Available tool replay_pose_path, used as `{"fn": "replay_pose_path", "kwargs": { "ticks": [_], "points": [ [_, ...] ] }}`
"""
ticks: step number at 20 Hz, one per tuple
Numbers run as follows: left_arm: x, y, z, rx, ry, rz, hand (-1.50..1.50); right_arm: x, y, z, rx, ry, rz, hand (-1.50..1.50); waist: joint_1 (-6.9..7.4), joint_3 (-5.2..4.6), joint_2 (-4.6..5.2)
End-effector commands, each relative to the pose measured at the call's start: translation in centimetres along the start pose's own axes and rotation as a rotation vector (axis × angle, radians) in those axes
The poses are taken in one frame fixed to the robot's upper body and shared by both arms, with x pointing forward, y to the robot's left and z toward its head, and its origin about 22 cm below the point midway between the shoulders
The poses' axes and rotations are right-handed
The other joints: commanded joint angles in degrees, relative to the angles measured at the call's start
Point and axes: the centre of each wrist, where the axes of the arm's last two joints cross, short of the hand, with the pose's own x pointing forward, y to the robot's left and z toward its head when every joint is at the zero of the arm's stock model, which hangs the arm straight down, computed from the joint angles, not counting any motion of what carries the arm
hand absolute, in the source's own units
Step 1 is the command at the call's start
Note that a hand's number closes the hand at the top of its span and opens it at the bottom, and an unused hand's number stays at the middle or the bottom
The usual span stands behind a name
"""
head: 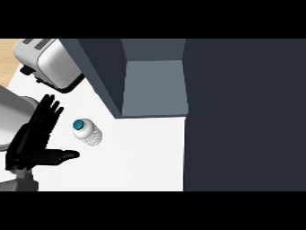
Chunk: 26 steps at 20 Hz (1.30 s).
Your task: Pick up the bottled water, place it into the cabinet and close the cabinet
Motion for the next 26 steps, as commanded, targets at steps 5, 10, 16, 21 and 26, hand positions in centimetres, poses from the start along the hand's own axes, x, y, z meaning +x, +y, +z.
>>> {"fn": "replay_pose_path", "kwargs": {
  "ticks": [5, 10, 16, 21, 26],
  "points": [
    [-7.0, 0.5, -1.8, -0.004, 0.072, 0.029, -1.50, 3.2, 0.7, 0.6, 0.016, -0.052, 0.052, -1.50, -0.25, -0.05, 0.28],
    [-7.8, 3.2, -2.8, -0.036, 0.056, 0.073, -1.50, 4.1, 1.5, 1.2, 0.009, -0.039, 0.031, -1.50, -0.85, -0.14, 0.35],
    [-11.9, 0.6, -2.5, -0.089, 0.045, 0.055, -1.50, 3.8, 0.8, 1.7, 0.028, -0.034, 0.037, -1.50, -0.99, -0.13, 0.54],
    [-13.6, 0.9, -1.4, -0.090, 0.007, 0.142, 1.50, 3.5, 1.1, 1.9, 0.032, -0.036, 0.057, -1.50, -0.95, -0.16, 0.46],
    [-14.4, 2.1, -0.3, -0.110, -0.009, 0.065, 1.50, 3.4, 1.5, 2.1, 0.026, -0.046, 0.030, -1.50, -0.92, -0.16, 0.47]
  ]
}}
